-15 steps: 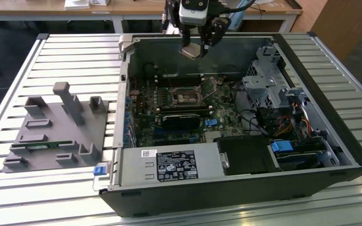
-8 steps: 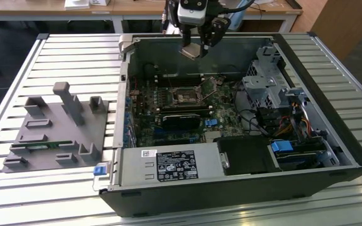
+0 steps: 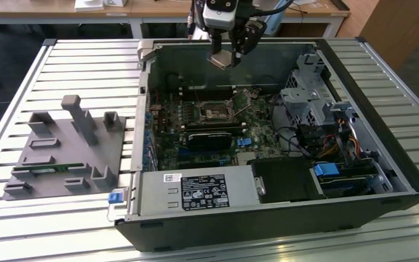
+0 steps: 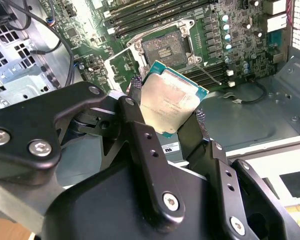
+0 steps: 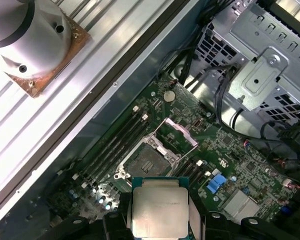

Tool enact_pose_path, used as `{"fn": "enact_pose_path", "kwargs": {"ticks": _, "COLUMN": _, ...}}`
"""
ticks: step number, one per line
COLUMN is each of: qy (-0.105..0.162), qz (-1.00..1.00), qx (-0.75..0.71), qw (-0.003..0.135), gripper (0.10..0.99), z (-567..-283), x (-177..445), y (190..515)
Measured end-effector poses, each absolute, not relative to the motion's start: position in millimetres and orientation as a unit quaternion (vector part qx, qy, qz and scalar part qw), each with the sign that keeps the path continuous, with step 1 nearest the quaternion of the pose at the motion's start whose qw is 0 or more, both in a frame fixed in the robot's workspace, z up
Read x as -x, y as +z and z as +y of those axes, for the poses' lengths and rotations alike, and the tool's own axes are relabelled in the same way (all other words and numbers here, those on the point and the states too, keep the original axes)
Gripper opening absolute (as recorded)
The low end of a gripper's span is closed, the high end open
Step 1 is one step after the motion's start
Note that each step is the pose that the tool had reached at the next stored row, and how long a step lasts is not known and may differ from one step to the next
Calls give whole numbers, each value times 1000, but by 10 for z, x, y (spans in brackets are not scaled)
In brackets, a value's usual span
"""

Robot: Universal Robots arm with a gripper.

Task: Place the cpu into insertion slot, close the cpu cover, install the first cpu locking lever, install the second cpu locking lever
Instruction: 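Place the cpu into insertion slot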

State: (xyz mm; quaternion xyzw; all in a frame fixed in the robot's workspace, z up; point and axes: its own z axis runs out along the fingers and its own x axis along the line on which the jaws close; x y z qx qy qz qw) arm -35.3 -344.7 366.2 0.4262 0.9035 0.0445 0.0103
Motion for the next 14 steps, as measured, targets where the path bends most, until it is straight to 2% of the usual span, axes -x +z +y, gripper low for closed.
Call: {"fn": "enact_pose_path", "kwargs": {"ticks": 14, "qy": 44, "qz": 890, "qx": -453, "qw": 12, "gripper": 537, "z": -3447, "x": 353, "y": 3660}}
